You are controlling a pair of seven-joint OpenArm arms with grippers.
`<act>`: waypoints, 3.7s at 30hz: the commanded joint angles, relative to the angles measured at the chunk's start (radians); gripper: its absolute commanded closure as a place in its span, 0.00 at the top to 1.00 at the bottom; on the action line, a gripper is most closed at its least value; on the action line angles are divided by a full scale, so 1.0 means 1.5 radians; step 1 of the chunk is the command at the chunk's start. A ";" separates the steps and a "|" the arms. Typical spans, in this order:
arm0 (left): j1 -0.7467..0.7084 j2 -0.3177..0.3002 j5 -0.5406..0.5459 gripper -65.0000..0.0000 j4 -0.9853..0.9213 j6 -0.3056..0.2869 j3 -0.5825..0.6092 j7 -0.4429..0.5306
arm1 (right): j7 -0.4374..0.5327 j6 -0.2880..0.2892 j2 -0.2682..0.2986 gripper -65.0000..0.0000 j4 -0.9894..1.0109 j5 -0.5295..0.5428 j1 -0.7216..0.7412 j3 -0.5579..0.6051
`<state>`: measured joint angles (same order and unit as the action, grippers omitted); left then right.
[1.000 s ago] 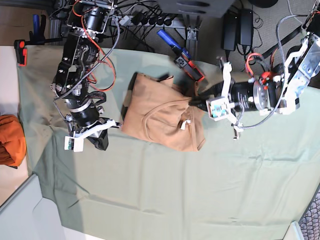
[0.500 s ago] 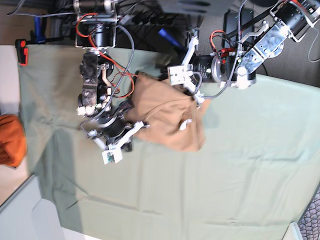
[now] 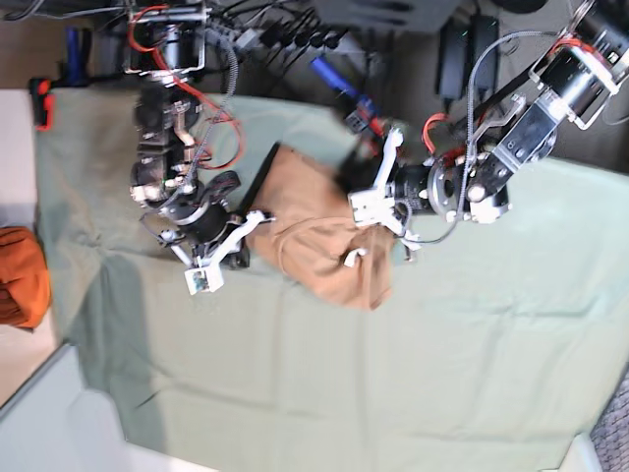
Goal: Fold the T-shirt properly
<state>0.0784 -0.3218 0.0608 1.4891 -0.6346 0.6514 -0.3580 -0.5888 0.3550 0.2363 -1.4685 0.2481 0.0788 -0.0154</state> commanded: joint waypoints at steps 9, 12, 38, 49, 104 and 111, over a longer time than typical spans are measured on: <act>0.068 -0.061 -0.028 0.00 -0.015 0.020 -0.038 -0.013 | -0.001 0.064 0.013 0.00 -0.129 0.081 -0.105 -0.002; 0.083 -0.070 -0.028 0.00 -0.015 0.019 -0.038 0.021 | -0.010 0.065 0.004 0.00 -0.154 0.107 -0.135 -0.001; 0.149 -0.087 -0.028 0.00 -0.016 0.037 -0.038 0.067 | -0.030 0.078 -0.159 0.00 -0.192 0.153 -0.196 0.040; 0.179 -0.154 -0.030 0.00 -0.016 0.091 -0.038 0.071 | -0.030 0.078 -0.159 0.00 -0.192 0.151 -0.196 0.040; 0.175 -0.064 0.054 0.00 -0.122 0.086 -0.114 0.002 | 0.073 0.076 -0.196 0.00 0.158 -0.048 0.126 0.032; 0.174 -0.076 0.154 0.00 0.013 0.058 -0.178 -0.075 | 0.062 0.076 -0.196 0.00 0.098 -0.025 0.127 0.032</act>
<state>0.3161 -0.4263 0.2852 1.4956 -0.5396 0.3946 -0.4862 -0.5228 0.3630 -0.0555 -1.3006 0.1970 0.2443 0.0334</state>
